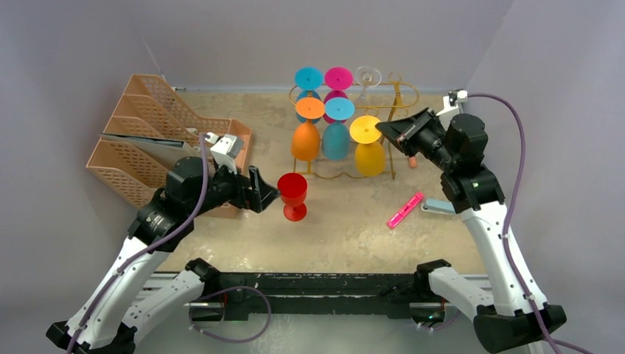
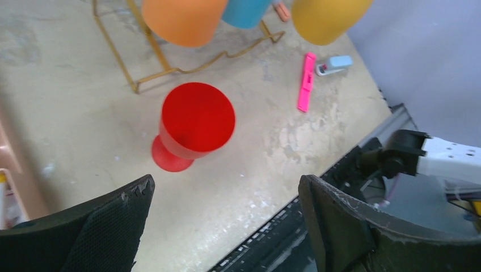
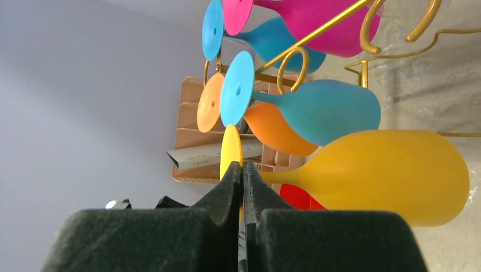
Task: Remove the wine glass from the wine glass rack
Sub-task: Pick up the wine glass from the wine rack, then place the wine glass at the center of the board.
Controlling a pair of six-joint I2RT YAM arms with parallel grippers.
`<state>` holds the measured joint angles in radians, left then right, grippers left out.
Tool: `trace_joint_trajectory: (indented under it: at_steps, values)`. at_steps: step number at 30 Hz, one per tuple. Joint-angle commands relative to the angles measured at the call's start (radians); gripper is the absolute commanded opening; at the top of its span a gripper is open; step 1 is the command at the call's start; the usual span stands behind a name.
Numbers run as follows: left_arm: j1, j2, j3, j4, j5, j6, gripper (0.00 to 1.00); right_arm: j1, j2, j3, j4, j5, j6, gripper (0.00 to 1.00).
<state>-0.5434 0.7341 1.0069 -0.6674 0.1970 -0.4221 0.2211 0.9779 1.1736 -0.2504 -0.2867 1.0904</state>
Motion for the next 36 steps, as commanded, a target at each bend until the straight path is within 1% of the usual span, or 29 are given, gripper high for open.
trace_joint_trajectory:
  at_steps: [1,8,10,14,17,20,24,27,31,34,36]
  values:
    - [0.006,0.017,0.03,0.061,0.138,-0.132,0.95,-0.006,-0.029,-0.008,0.002,-0.06,-0.039,0.0]
    - [0.006,0.031,-0.001,0.187,0.259,-0.269,0.91,-0.005,-0.032,-0.006,-0.053,-0.184,-0.124,0.0]
    - [0.006,0.035,-0.014,0.232,0.293,-0.305,0.9,-0.006,-0.026,-0.013,-0.055,-0.265,-0.147,0.0]
    - [0.006,0.055,-0.056,0.344,0.377,-0.372,0.81,-0.004,-0.024,-0.041,-0.034,-0.415,-0.172,0.0]
    - [0.004,0.101,-0.084,0.449,0.473,-0.416,0.77,-0.002,-0.034,-0.066,-0.04,-0.481,-0.2,0.0]
    - [0.002,0.142,-0.099,0.513,0.52,-0.446,0.74,0.001,-0.038,-0.081,-0.037,-0.54,-0.219,0.0]
    - [-0.027,0.169,-0.1,0.586,0.531,-0.465,0.72,0.031,-0.022,-0.079,-0.032,-0.597,-0.246,0.0]
    - [-0.093,0.236,-0.069,0.612,0.547,-0.456,0.68,0.106,0.008,-0.054,-0.058,-0.597,-0.3,0.0]
    - [-0.179,0.274,-0.057,0.636,0.485,-0.45,0.63,0.193,0.048,-0.024,-0.084,-0.58,-0.338,0.0]
    - [-0.185,0.258,-0.082,0.682,0.457,-0.466,0.56,0.202,0.045,-0.045,-0.039,-0.569,-0.318,0.0]
    - [-0.185,0.25,-0.09,0.677,0.451,-0.467,0.52,0.204,0.039,-0.056,-0.022,-0.573,-0.315,0.0]
